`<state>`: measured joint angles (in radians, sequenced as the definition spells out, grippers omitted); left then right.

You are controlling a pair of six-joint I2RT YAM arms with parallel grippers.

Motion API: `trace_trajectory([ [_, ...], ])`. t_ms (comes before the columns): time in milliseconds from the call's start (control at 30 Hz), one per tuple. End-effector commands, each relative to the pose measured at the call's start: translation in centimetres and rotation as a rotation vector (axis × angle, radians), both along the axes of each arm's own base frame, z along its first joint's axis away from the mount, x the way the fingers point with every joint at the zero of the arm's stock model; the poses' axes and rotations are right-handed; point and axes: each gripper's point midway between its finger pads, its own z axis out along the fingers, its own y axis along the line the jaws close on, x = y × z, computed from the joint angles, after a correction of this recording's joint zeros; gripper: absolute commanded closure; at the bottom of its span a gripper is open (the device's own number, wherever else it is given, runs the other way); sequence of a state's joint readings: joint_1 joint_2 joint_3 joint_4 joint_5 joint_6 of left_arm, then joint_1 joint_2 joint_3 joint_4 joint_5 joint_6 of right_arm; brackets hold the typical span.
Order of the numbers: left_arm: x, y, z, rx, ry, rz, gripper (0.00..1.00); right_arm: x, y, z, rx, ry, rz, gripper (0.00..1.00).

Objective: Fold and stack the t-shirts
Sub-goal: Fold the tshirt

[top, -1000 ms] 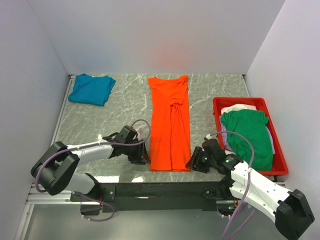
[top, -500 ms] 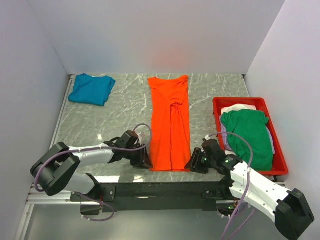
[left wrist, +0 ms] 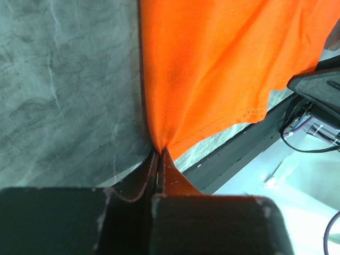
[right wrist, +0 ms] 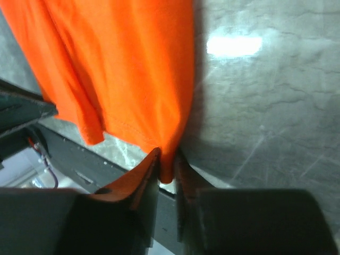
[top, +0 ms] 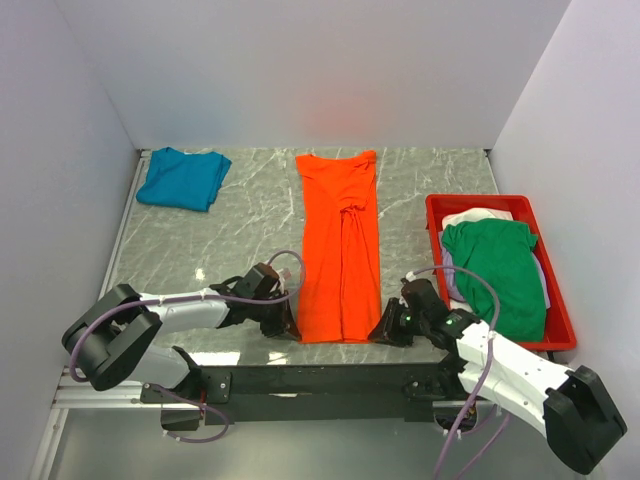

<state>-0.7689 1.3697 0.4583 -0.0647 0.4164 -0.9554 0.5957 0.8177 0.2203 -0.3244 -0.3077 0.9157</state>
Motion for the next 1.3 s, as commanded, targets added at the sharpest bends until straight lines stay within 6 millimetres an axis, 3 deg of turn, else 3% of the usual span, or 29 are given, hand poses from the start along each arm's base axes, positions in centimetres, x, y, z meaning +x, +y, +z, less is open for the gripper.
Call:
trace_trajectory([
  [0, -0.1, -0.2, 0.3, 0.009, -0.012, -0.02, 0.99, -0.2, -0.4, -0.8, -0.021, 0.01, 0.001, 0.79],
  [100, -0.5, 0.3, 0.4, 0.026, -0.013, -0.027, 0.99, -0.4, -0.3, -0.6, -0.017, 0.011, 0.01, 0.95],
  [200, -1.0, 1.1, 0.4, 0.048, -0.011, -0.027, 0.99, -0.7, -0.1, -0.2, -0.005, 0.006, 0.027, 1.0],
  [500, -3.1, 2.8, 1.2, 0.054, 0.005, -0.033, 0.99, -4.0, 1.6, 0.9, -0.038, 0.011, 0.103, 1.0],
  [667, -1.8, 2.2, 3.0, 0.043, -0.059, -0.035, 0.99, -2.1, 0.6, 3.0, -0.1, -0.088, 0.056, 1.0],
  [800, 0.7, 0.8, 4.8, 0.037, -0.137, -0.034, 0.99, 0.8, 0.8, 5.8, -0.127, -0.17, 0.036, 1.0],
  [833, 1.8, 0.0, 6.0, 0.02, -0.164, -0.03, 0.99, 1.5, 0.8, 6.2, -0.132, -0.197, 0.046, 1.0],
  [900, 3.8, -0.3, 6.5, 0.027, -0.197, -0.012, 0.99, 3.5, 0.6, 7.2, -0.127, -0.22, 0.007, 1.0],
  [1033, 9.2, -1.2, 9.9, -0.033, -0.274, 0.067, 0.99, 7.7, 0.2, 9.3, -0.123, -0.309, -0.043, 1.0],
  [1067, 10.8, -1.2, 10.0, -0.034, -0.284, 0.097, 0.99, 8.7, 0.0, 9.1, -0.142, -0.303, -0.059, 1.0],
  [1100, 11.8, -1.3, 10.3, -0.034, -0.293, 0.115, 0.99, 9.9, 0.4, 10.2, -0.124, -0.337, -0.073, 1.0],
  [1133, 13.2, -1.7, 11.3, -0.046, -0.317, 0.13, 0.99, 10.7, 0.5, 10.4, -0.125, -0.347, -0.078, 1.0],
  [1167, 14.3, -1.7, 10.5, -0.034, -0.294, 0.152, 0.99, 11.3, 0.6, 9.8, -0.137, -0.332, -0.079, 1.0],
  [1233, 16.6, -2.5, 10.8, -0.054, -0.291, 0.189, 0.99, 13.2, 0.8, 10.5, -0.136, -0.359, -0.104, 1.0],
  [1267, 17.2, -2.8, 10.9, -0.062, -0.287, 0.198, 0.99, 13.9, 0.8, 9.9, -0.149, -0.345, -0.109, 1.0],
])
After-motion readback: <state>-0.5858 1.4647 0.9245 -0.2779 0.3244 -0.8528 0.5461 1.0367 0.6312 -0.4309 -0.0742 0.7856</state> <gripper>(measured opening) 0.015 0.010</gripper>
